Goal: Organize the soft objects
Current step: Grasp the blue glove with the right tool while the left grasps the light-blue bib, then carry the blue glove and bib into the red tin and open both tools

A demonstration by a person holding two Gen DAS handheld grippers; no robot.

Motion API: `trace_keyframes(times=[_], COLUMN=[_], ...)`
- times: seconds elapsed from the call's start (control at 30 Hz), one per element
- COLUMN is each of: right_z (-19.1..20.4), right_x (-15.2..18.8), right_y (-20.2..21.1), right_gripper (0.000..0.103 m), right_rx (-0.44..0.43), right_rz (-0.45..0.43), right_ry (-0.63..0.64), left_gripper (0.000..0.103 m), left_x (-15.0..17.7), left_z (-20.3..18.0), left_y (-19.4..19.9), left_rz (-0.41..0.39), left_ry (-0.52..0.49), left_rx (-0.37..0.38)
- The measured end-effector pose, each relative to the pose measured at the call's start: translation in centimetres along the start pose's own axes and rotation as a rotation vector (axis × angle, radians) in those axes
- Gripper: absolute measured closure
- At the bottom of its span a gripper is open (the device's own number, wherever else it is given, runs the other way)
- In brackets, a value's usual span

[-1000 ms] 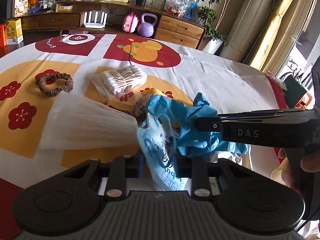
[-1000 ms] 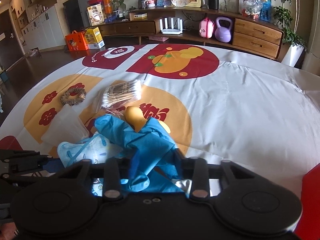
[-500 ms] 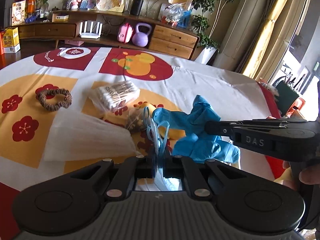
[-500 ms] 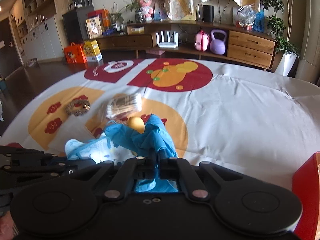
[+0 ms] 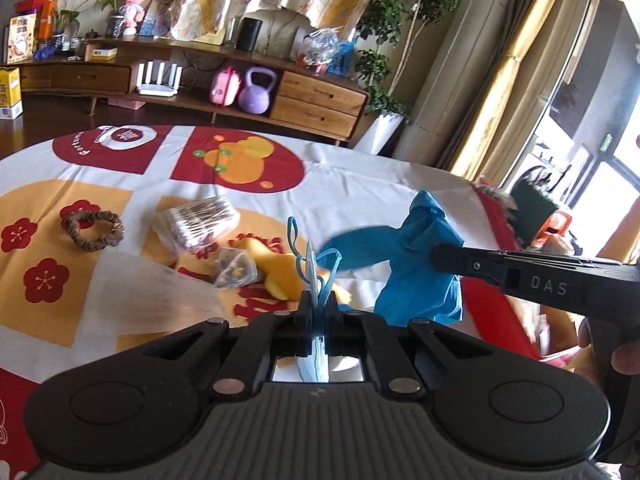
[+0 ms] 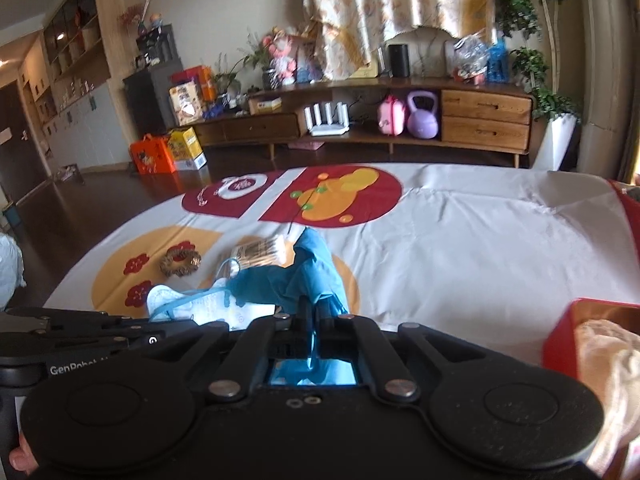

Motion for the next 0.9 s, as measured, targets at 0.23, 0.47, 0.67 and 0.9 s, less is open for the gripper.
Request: trace_keyframes(times=[0.23,0.47,0.67,0.9], right_z=[-1.5,-4.2,-7.4,-11.8], right_x=[-0.7,-1.5,-2.3,-3.0], right_y=[4.8,9.3,12.6,15.4], right_gripper=[0.102,0.102,0.102,0.102], right_rx=[-0.006,0.036,0.096,0.173], right_rz=[-0.055,-0.113,-0.164,-0.209], right_ry=[-0.034,-0.057,-0.073,-0.103], left_gripper=[0.098,0.098,0.098,0.098], left_x=[-1.8,-3.4,-4.5,-5.9], left_z=[-3.8,-7.7,-11.2,-15.7], left_y=[2.0,2.7,2.3,0.5], left_rz=[-0.037,-0.056,-0.063,-0.053], left_ry=[-0.048,-0.092,-0.14,-0.186], left_rx=[0.067,0.125,0.157,0.213])
Point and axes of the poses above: each gripper's, at about its wrist camera, not at the fingertips, and y roughly against the way its jaws point, z to its left, x to its underside, the point moved 3 cm from there along -y, roughly the way its jaws point, and after that the axes turned 14 degrees about -y, right-handed, at the moved point
